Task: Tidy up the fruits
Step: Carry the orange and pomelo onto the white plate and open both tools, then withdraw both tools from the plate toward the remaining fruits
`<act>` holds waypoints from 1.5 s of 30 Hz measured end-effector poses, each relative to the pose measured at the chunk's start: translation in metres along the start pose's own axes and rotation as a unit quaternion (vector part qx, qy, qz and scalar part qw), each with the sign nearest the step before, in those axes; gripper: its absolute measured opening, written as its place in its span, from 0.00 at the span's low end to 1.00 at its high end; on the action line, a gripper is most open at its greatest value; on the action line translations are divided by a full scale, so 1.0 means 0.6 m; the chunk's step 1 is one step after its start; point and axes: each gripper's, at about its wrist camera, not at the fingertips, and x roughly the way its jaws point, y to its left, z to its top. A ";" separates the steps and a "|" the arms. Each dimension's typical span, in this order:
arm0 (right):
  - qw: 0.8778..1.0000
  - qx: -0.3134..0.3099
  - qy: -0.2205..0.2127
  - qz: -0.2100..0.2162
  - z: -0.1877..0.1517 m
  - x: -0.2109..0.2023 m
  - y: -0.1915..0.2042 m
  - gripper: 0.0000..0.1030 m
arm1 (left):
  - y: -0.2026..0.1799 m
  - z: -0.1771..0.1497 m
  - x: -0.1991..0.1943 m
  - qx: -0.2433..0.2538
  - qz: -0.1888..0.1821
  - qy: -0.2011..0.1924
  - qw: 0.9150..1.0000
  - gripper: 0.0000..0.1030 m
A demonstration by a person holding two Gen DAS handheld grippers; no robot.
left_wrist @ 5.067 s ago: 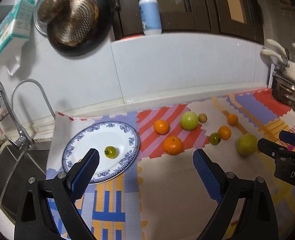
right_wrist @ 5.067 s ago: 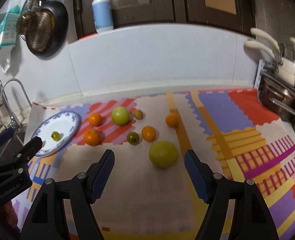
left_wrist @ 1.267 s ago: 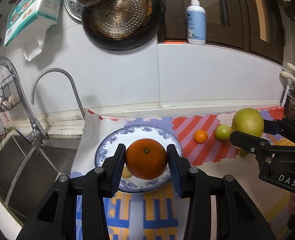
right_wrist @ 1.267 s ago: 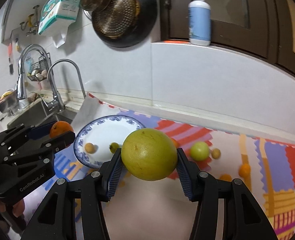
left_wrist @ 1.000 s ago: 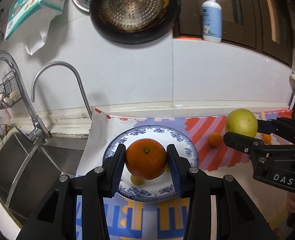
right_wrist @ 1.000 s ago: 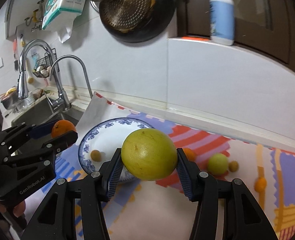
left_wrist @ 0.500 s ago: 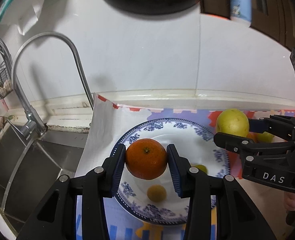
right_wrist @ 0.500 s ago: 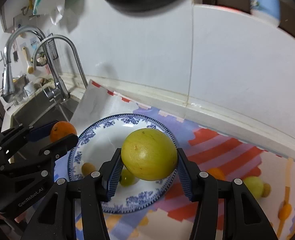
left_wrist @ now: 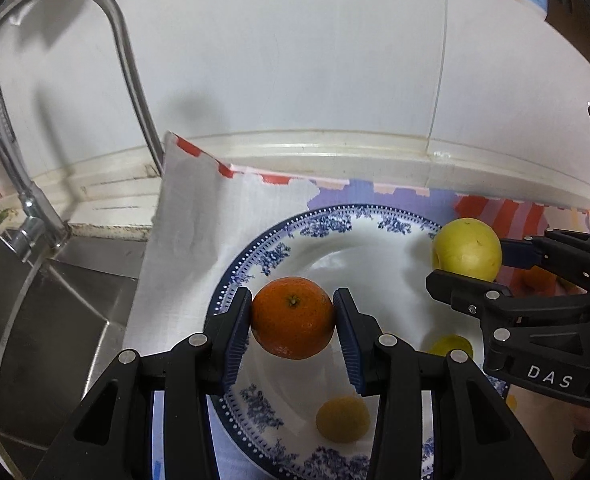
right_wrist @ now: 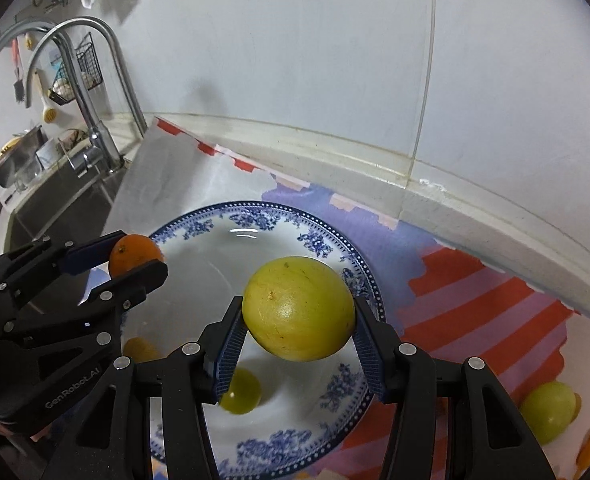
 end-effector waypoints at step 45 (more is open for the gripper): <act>0.995 -0.001 -0.096 -0.037 -0.072 -0.201 0.017 0.62 | -0.034 -0.038 -0.208 -0.005 0.021 -0.086 0.996 0.62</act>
